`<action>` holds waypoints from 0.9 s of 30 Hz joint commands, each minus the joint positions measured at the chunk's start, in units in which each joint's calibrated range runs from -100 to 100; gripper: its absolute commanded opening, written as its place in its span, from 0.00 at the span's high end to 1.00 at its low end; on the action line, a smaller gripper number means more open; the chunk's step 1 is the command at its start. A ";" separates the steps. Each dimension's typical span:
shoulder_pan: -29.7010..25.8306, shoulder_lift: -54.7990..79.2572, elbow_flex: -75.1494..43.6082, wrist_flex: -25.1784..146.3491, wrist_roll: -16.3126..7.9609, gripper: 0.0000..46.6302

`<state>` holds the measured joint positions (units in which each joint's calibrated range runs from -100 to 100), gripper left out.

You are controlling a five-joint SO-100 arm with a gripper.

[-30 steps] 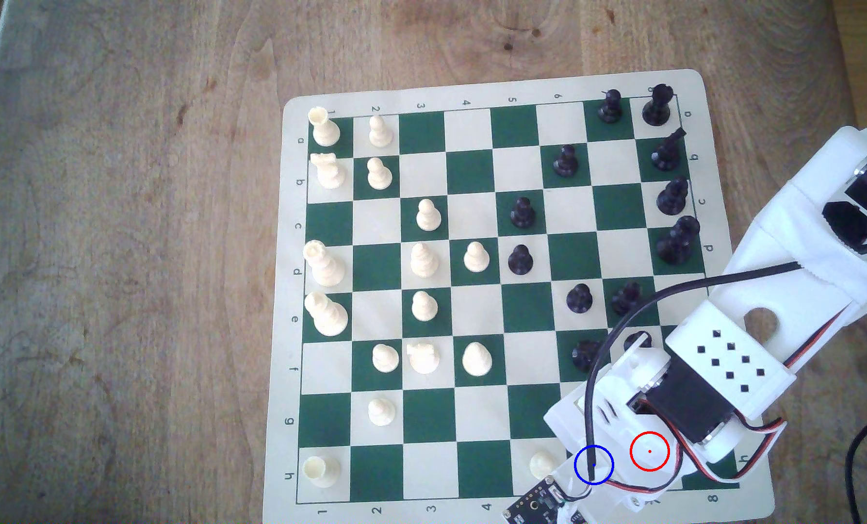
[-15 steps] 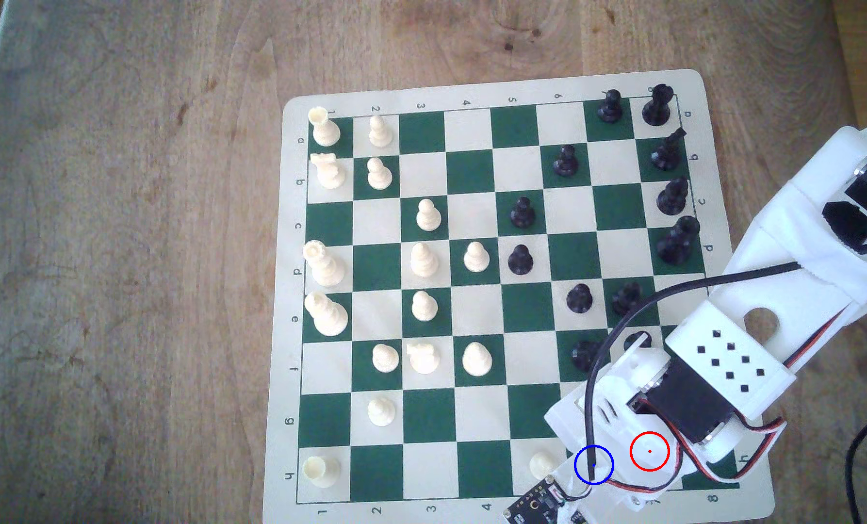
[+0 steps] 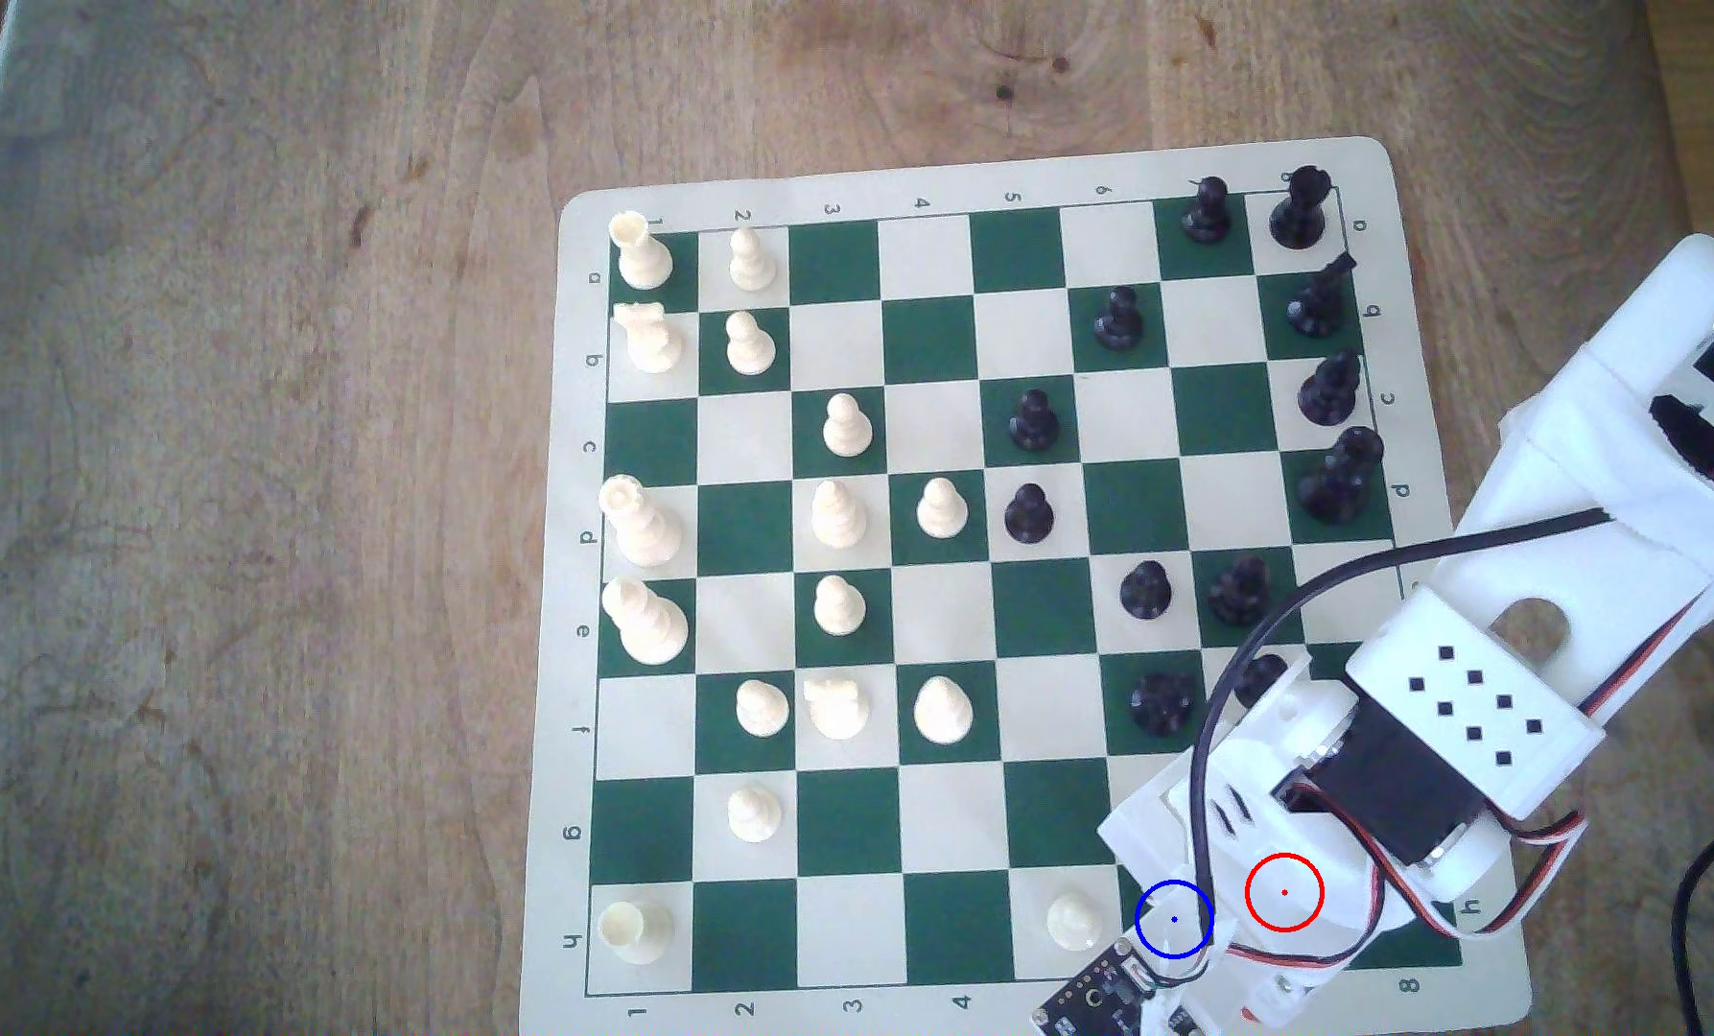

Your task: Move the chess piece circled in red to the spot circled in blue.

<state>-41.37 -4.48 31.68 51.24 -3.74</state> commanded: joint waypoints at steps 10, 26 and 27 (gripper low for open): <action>5.20 -16.65 3.68 0.36 1.76 0.57; 23.03 -63.51 31.24 5.44 2.83 0.78; 24.05 -65.47 31.79 5.44 2.83 0.82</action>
<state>-23.16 -57.86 62.13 56.81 -1.39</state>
